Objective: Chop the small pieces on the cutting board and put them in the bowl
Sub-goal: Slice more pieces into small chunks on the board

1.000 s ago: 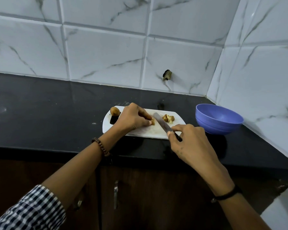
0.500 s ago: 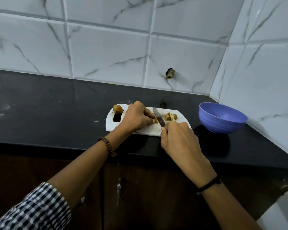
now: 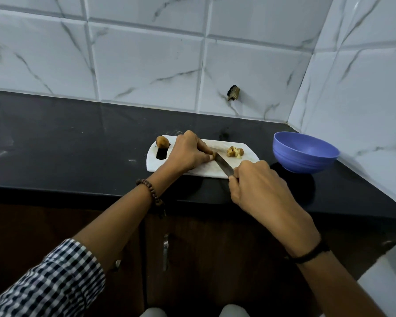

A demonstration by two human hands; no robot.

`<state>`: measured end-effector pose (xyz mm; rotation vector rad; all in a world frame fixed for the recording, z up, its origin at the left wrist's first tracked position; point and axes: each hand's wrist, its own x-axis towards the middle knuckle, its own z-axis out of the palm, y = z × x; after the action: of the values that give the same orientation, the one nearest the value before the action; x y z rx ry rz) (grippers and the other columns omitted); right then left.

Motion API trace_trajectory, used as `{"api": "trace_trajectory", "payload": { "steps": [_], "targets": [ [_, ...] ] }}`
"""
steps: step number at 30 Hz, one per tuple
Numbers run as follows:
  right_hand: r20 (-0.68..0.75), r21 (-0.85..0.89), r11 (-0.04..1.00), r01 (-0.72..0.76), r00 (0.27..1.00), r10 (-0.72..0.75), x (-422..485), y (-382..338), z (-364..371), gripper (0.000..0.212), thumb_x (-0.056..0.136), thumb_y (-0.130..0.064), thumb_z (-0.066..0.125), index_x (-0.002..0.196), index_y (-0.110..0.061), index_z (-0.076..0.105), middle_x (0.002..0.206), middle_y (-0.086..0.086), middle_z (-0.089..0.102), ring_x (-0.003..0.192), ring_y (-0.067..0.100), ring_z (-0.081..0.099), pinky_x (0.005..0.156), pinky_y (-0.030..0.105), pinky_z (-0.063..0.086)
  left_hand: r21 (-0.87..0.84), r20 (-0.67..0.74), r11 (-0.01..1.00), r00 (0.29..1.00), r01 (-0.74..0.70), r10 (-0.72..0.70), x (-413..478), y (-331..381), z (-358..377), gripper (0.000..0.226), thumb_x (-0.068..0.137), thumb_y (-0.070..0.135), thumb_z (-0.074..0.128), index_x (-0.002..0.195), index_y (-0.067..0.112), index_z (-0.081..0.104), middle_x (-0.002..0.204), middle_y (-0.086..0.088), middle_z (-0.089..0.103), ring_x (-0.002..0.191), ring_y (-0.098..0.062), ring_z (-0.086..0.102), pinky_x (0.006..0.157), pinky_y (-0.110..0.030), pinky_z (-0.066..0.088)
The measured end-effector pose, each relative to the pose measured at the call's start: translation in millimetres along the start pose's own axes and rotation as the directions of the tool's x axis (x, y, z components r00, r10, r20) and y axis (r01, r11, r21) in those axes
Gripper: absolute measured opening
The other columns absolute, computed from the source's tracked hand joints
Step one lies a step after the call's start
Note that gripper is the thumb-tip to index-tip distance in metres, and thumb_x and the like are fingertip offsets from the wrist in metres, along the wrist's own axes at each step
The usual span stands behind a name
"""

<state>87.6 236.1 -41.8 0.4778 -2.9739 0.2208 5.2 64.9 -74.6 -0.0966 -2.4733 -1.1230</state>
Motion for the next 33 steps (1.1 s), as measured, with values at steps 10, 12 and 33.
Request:
{"api": "trace_trajectory", "payload": {
  "steps": [10, 12, 33],
  "targets": [
    [-0.219, 0.109, 0.994, -0.003, 0.975, 0.027, -2, 22, -22, 0.032, 0.097, -0.036, 0.051, 0.120, -0.021, 0.068, 0.082, 0.004, 0.059, 0.066, 0.017, 0.058, 0.055, 0.030, 0.046, -0.015, 0.000, 1.000, 1.000, 0.010, -0.010, 1, -3, 0, 0.013, 0.074, 0.013, 0.083, 0.086, 0.009, 0.081, 0.084, -0.001, 0.077, 0.086, -0.009, 0.069, 0.084, -0.021, 0.054],
    [-0.231, 0.132, 0.991, -0.006, 0.972, 0.037, 4, 15, -11, 0.035, 0.097, -0.038, 0.051, 0.124, -0.019, 0.065, 0.087, 0.007, 0.059, 0.072, 0.020, 0.060, 0.059, 0.031, 0.047, -0.014, -0.006, 1.000, 1.000, 0.015, -0.015, 1, -2, 0, 0.013, 0.073, 0.014, 0.084, 0.085, 0.009, 0.081, 0.081, -0.001, 0.077, 0.084, -0.009, 0.069, 0.082, -0.019, 0.053],
    [-0.118, 0.008, 1.000, 0.013, 0.993, -0.012, 14, -10, 16, 0.019, 0.102, -0.026, 0.047, 0.112, -0.014, 0.058, 0.091, 0.002, 0.045, 0.088, 0.023, 0.061, 0.066, 0.032, 0.042, 0.016, -0.023, 1.000, 1.000, 0.001, -0.001, 0, -2, 3, 0.013, 0.077, 0.006, 0.073, 0.086, 0.010, 0.081, 0.082, -0.002, 0.077, 0.083, -0.010, 0.068, 0.062, -0.002, 0.044]
  ]
}}
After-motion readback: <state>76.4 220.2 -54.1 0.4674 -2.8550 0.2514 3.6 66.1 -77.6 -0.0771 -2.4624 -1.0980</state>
